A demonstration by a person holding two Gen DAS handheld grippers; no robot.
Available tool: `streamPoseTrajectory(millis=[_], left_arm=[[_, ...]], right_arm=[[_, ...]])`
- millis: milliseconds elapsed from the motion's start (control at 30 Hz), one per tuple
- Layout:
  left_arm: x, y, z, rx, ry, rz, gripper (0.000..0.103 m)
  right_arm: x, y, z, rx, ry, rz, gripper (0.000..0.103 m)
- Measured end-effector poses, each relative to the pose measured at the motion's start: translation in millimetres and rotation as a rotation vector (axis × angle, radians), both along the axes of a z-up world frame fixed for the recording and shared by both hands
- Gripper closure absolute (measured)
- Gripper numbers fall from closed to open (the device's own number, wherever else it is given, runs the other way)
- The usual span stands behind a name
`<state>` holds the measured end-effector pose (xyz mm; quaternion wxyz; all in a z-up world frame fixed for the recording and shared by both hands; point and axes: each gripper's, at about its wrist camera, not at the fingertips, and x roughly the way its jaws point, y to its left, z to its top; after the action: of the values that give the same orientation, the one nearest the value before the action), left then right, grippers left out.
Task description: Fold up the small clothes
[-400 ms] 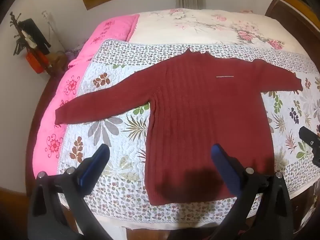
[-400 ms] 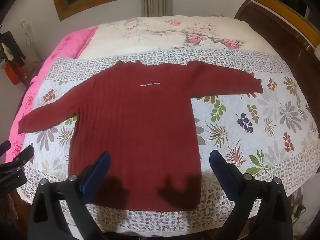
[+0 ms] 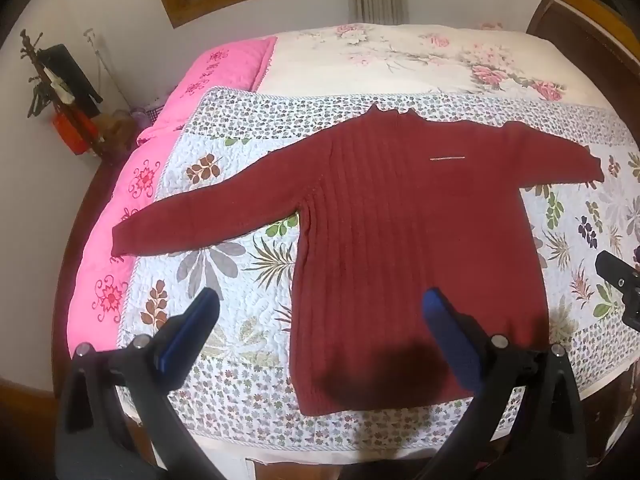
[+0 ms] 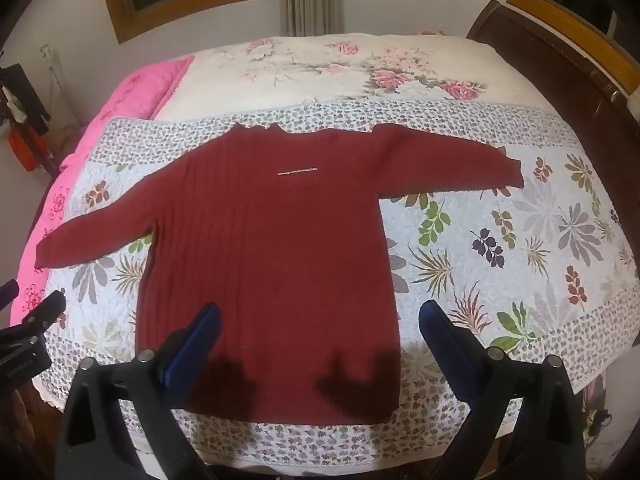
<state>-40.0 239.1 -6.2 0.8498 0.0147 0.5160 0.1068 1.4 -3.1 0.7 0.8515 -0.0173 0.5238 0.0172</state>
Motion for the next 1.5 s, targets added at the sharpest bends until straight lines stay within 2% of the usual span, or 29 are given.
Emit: streamPoseTrajectory(millis=[1500], left_arm=[[9.1, -9.0, -1.0, 0.040, 0.001, -0.003, 0.003]], right_arm=[[10.7, -13.0, -9.0, 0.021, 0.006, -0.008, 0.004]])
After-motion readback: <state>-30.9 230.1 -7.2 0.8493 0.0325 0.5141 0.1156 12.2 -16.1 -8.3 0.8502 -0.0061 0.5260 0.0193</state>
